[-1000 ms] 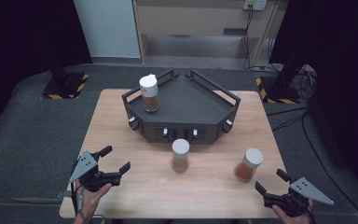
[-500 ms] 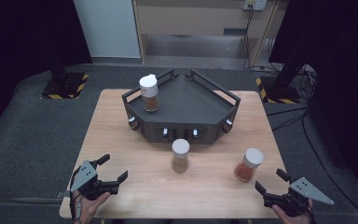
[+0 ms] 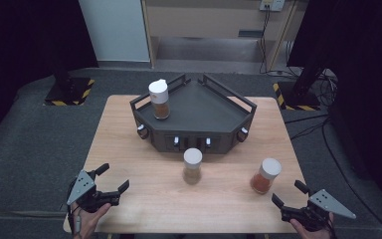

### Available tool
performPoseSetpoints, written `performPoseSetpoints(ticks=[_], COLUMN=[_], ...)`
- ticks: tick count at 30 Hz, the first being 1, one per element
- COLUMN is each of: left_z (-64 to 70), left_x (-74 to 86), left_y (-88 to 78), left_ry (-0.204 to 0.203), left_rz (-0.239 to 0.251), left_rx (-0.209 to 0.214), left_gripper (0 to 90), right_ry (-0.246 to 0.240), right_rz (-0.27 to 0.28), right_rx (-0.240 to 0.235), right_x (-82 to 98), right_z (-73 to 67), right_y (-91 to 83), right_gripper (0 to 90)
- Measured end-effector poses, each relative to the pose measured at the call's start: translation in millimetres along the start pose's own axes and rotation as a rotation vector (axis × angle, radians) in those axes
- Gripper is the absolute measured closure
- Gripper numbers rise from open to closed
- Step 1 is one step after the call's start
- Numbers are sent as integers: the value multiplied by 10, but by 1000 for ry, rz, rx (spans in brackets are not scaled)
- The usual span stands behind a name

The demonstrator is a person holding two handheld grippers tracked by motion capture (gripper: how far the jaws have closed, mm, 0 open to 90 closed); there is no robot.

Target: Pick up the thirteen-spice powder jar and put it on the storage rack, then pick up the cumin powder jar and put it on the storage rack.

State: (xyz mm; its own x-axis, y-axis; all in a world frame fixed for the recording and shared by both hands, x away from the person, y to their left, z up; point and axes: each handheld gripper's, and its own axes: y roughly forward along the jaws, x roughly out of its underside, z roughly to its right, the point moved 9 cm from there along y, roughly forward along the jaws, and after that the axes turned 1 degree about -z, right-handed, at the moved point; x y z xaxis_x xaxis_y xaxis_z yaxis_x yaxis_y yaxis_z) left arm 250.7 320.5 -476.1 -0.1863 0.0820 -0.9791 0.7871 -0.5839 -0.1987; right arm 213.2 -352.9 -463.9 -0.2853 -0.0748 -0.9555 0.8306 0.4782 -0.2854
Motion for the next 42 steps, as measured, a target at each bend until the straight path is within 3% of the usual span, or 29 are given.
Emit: performPoseSetpoints(ticks=[20, 24, 28, 36, 42], left_z=[2, 0, -10, -23, -44], left_x=[4, 7, 10, 13, 20], left_y=[24, 30, 31, 50, 69], left_ry=[-10, -14, -25, -31, -43], left_rz=[-11, -12, -9, -18, -14], left_rx=[17, 22, 21, 24, 31], left_gripper=[6, 4, 4, 5, 5], right_ry=[-7, 23, 29, 9, -15], right_rz=[4, 29, 16, 17, 37], right_rx=[1, 11, 0, -23, -49], right_x=[-7, -14, -31, -143, -338], right_z=[2, 42, 52, 12, -53], right_y=[-11, -61, -46, -28, 11], right_gripper=[13, 13, 17, 21, 22])
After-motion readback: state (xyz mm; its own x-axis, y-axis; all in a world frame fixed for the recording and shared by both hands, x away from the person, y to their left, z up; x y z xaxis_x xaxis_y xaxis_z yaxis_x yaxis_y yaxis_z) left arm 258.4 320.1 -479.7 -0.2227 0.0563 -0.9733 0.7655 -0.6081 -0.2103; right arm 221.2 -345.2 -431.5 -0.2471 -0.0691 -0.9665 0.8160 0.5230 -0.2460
